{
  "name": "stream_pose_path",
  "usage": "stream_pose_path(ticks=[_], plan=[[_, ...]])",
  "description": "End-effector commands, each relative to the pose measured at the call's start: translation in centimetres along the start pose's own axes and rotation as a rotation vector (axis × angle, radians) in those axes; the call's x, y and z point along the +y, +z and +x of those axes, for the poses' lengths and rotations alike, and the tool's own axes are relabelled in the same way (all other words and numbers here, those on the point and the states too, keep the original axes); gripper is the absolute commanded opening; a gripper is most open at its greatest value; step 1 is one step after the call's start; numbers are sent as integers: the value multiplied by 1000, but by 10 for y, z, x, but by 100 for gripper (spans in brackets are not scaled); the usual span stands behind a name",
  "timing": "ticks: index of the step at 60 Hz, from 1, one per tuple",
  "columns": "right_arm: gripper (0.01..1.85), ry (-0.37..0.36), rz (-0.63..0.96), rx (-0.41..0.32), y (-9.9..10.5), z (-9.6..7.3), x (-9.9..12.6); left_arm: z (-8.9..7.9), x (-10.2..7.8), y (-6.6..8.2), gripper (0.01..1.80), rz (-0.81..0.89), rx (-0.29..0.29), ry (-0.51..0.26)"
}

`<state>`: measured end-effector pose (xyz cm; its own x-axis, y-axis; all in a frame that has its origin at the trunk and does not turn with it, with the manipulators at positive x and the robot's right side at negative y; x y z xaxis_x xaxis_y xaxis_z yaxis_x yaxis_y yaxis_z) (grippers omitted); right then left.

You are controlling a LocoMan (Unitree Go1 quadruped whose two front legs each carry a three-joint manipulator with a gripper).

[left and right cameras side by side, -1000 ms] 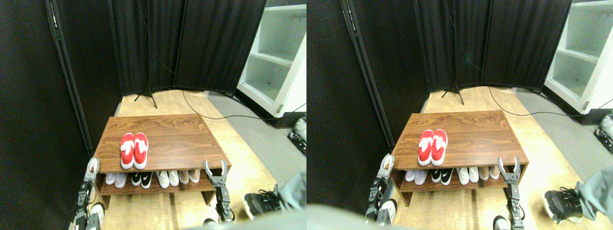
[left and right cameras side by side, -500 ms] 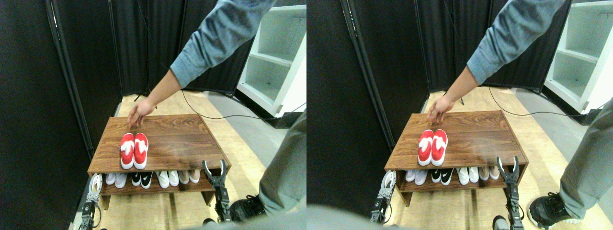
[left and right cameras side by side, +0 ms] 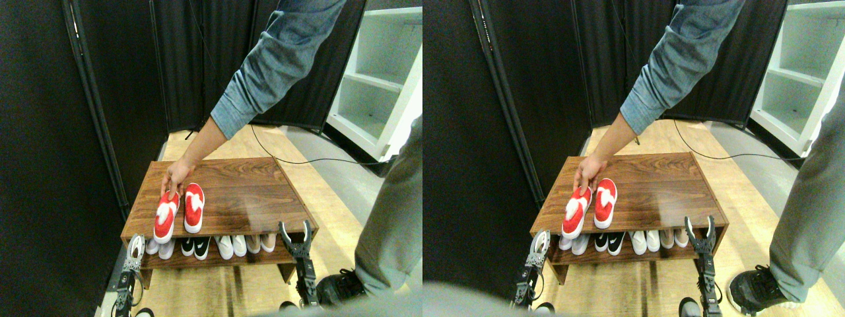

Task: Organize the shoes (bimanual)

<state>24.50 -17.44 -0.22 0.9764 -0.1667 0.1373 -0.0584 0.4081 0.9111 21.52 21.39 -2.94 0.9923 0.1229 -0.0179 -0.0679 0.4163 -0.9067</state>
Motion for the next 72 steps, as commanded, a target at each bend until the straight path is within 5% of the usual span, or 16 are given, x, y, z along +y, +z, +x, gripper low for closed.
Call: stream_pose_path(ticks=[1, 36, 40, 41, 43, 48, 59, 72], plan=[[47, 27, 38, 2, -1, 1, 4, 0, -12, 3, 1, -3, -6, -50], [48, 16, 18, -14, 1, 0, 1, -19, -14, 12, 2, 33, -59, -75], [48, 17, 13, -12, 1, 0, 1, -28, -17, 7, 61, 20, -63, -45], [48, 17, 13, -12, 1, 0, 1, -28, -17, 7, 61, 20, -63, -45], [47, 27, 2, -7, 1, 1, 1, -33, -21, 4, 97, 4, -51, -26], [47, 31, 4, -4, 1, 1, 1, -36, -26, -3, 123, 10, -42, -25], [49, 11, 38, -6, 1, 0, 3, -38, -33, -15, 150, -26, 27, -32], [51, 17, 23, -9, 1, 0, 2, -26, -27, -24, 158, -65, 74, -13]])
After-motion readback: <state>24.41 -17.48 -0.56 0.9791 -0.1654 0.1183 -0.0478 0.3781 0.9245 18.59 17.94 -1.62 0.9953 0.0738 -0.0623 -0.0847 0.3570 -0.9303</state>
